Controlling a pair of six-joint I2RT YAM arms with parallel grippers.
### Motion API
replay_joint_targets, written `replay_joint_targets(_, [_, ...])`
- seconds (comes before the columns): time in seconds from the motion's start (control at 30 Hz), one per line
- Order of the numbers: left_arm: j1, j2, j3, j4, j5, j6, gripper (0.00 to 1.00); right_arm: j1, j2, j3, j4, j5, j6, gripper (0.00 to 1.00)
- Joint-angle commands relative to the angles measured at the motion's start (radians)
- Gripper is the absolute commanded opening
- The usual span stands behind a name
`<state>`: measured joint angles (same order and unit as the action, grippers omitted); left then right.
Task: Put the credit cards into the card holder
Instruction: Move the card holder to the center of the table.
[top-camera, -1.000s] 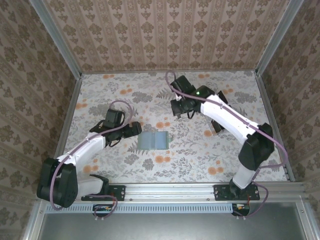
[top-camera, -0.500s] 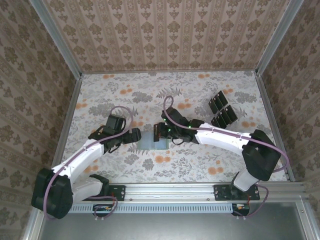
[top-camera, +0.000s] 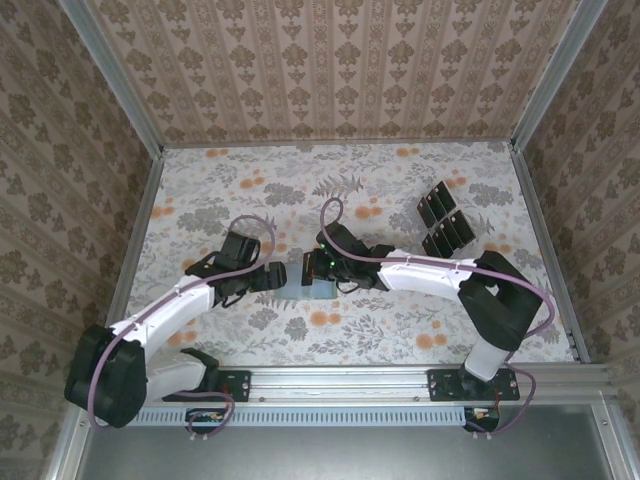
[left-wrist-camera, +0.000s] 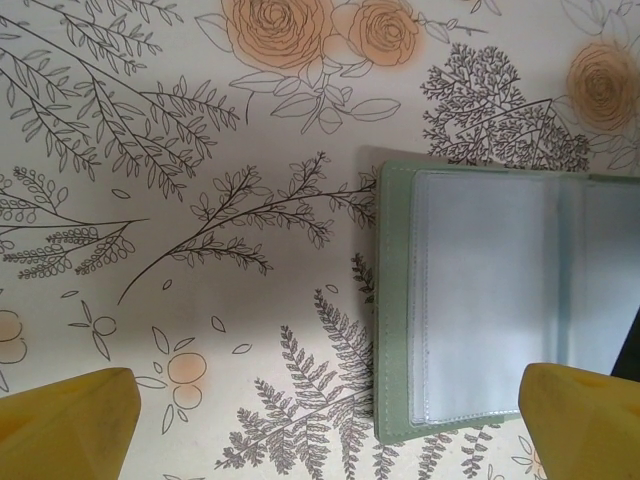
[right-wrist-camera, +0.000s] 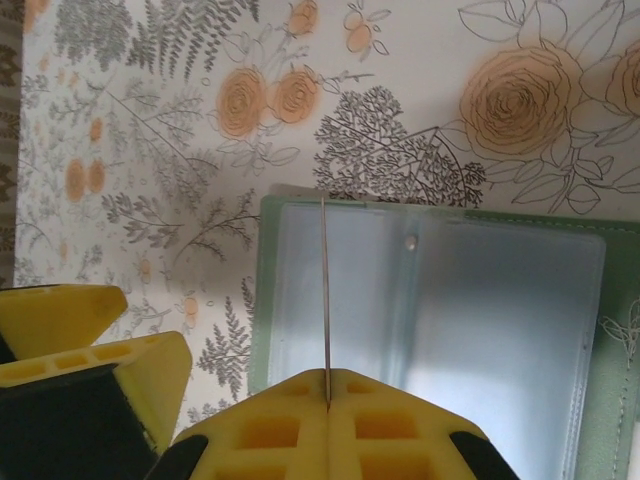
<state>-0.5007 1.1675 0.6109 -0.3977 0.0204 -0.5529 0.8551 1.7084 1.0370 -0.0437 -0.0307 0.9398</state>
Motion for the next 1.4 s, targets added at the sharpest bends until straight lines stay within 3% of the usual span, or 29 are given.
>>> replay_joint_targets(0.0, [-0.009,0.019,0.032,0.000,-0.023,-0.001,1.00,0.004,0.036,-0.026,0.030,0.008,0.000,0.00])
replay_joint_targets(0.67, [-0.045,0.050,0.056,-0.010,-0.057,0.002,1.00,-0.078,0.053,-0.093,-0.021,-0.039,-0.112,0.00])
replay_joint_targets(1.03, [-0.076,0.107,0.091,0.002,-0.063,0.013,1.00,-0.146,0.089,-0.045,-0.049,-0.208,-0.262,0.00])
replay_joint_targets(1.37, [-0.085,0.155,0.113,0.022,-0.060,0.020,1.00,-0.155,0.058,-0.050,0.008,-0.280,-0.197,0.00])
